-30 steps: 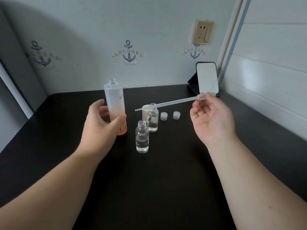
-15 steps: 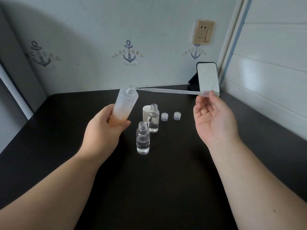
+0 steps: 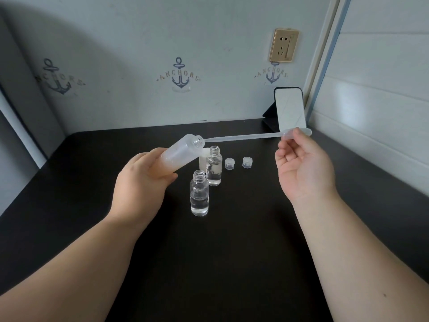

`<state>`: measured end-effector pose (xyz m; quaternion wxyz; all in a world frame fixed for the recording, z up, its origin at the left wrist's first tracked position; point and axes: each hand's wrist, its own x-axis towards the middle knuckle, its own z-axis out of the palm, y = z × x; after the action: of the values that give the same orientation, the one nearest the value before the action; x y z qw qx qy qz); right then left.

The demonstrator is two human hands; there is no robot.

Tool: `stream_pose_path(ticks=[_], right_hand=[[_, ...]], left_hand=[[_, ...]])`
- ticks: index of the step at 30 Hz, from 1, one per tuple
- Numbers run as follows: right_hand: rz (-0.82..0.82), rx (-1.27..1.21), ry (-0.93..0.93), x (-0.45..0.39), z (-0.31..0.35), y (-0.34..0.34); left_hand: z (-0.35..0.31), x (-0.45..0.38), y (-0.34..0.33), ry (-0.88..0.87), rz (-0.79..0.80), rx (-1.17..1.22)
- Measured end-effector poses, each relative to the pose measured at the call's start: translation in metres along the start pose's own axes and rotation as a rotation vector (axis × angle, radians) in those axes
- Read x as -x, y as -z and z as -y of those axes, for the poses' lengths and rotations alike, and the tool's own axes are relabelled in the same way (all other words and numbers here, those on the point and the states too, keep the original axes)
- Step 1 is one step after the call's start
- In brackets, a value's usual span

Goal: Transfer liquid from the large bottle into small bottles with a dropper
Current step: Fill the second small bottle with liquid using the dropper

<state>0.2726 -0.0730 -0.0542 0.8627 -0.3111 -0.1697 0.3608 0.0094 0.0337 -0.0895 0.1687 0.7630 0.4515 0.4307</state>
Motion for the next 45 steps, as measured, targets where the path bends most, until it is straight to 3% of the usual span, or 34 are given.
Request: stream_pose_path(ticks=[3, 10, 18, 36, 45], right_hand=[[0.052, 0.062, 0.011, 0.0, -0.002, 0.0], [0.34, 0.331, 0.037, 0.009, -0.016, -0.006], [0.395, 0.644, 0.017, 0.02, -0.036, -0.012], [0.4, 0.652, -0.018, 0.019, -0.031, -0.012], [0.353, 0.539, -0.039, 0.015, -0.029, -0.011]], left_hand=[[0.001, 0.0, -0.002, -0.009, -0.009, -0.021], [-0.002, 0.003, -0.004, -0.12, 0.002, -0.089], [-0.003, 0.003, -0.006, -0.14, 0.01, -0.097], [0.0, 0.002, -0.008, -0.117, 0.015, -0.106], [0.002, 0.001, -0.009, -0.112, 0.002, -0.111]])
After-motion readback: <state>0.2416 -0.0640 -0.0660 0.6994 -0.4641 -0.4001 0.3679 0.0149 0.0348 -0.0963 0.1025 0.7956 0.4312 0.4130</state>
